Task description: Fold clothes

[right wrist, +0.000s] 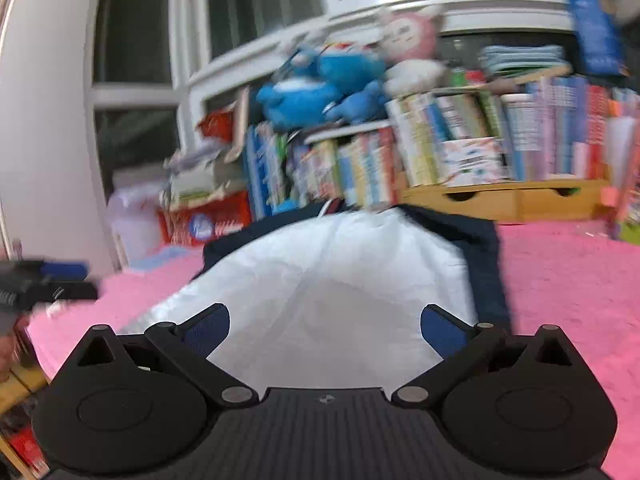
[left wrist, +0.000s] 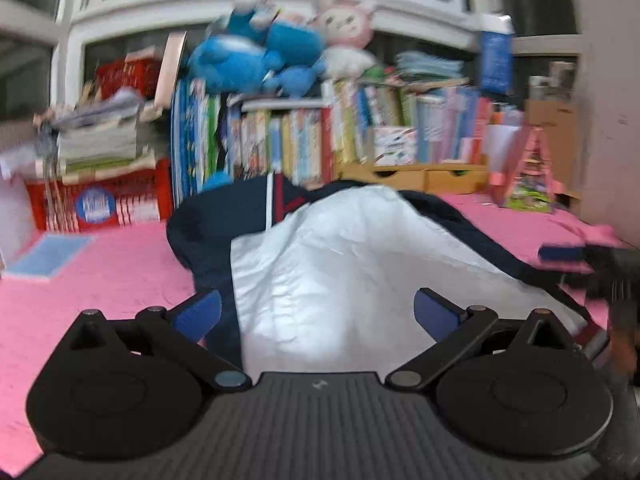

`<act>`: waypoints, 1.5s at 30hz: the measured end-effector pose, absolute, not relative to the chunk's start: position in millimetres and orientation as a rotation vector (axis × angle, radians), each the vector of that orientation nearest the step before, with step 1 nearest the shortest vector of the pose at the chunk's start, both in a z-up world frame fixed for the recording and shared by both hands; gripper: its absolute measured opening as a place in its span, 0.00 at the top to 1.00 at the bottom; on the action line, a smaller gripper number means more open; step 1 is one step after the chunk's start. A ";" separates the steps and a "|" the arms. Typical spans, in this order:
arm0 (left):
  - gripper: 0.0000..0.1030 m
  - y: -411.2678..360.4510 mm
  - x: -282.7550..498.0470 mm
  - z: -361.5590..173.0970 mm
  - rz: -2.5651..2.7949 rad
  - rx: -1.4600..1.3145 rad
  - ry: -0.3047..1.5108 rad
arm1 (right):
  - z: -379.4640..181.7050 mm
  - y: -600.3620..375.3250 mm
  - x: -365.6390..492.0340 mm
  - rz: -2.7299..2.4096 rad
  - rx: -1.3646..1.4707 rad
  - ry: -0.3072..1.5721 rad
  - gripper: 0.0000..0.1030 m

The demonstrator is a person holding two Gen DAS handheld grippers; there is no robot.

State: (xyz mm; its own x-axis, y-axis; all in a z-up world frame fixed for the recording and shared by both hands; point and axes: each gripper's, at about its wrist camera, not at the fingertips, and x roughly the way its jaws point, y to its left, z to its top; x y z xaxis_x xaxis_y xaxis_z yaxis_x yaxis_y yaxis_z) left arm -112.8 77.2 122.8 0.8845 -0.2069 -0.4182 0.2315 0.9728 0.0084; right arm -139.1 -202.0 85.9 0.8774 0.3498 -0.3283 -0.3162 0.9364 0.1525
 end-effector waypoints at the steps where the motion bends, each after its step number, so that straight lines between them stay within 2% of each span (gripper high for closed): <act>1: 0.00 70.2 -102.5 117.2 -0.200 0.060 0.447 | 81.2 -191.0 -133.6 0.352 0.069 0.384 0.00; 6: 0.00 50.1 -79.1 73.5 -0.055 0.195 0.549 | 50.8 -172.4 -137.9 0.319 -0.055 0.480 0.00; 8: 0.00 49.1 -82.5 58.9 -0.025 0.243 0.562 | 35.2 -188.9 -141.0 0.244 -0.064 0.528 0.00; 13: 0.00 59.0 -92.2 44.8 0.007 0.265 0.545 | 22.9 -249.8 -158.5 0.109 -0.034 0.508 0.01; 19: 0.00 77.0 -101.1 54.3 0.048 0.234 0.560 | 32.0 -294.3 -164.8 -0.070 0.033 0.565 0.01; 26: 0.00 85.2 -93.6 105.5 0.051 0.267 0.450 | 83.6 -259.5 -142.6 0.126 0.026 0.435 0.00; 32: 0.00 105.5 -49.5 128.7 0.037 0.167 0.463 | 99.1 -200.4 -66.3 0.312 0.037 0.459 0.00; 37: 0.00 130.3 13.5 135.7 0.108 0.129 0.448 | 63.5 -172.0 -18.3 0.298 0.031 0.568 0.00; 45: 0.00 164.6 140.6 122.2 0.091 -0.021 0.553 | 28.0 -166.0 -2.7 0.164 0.014 0.686 0.00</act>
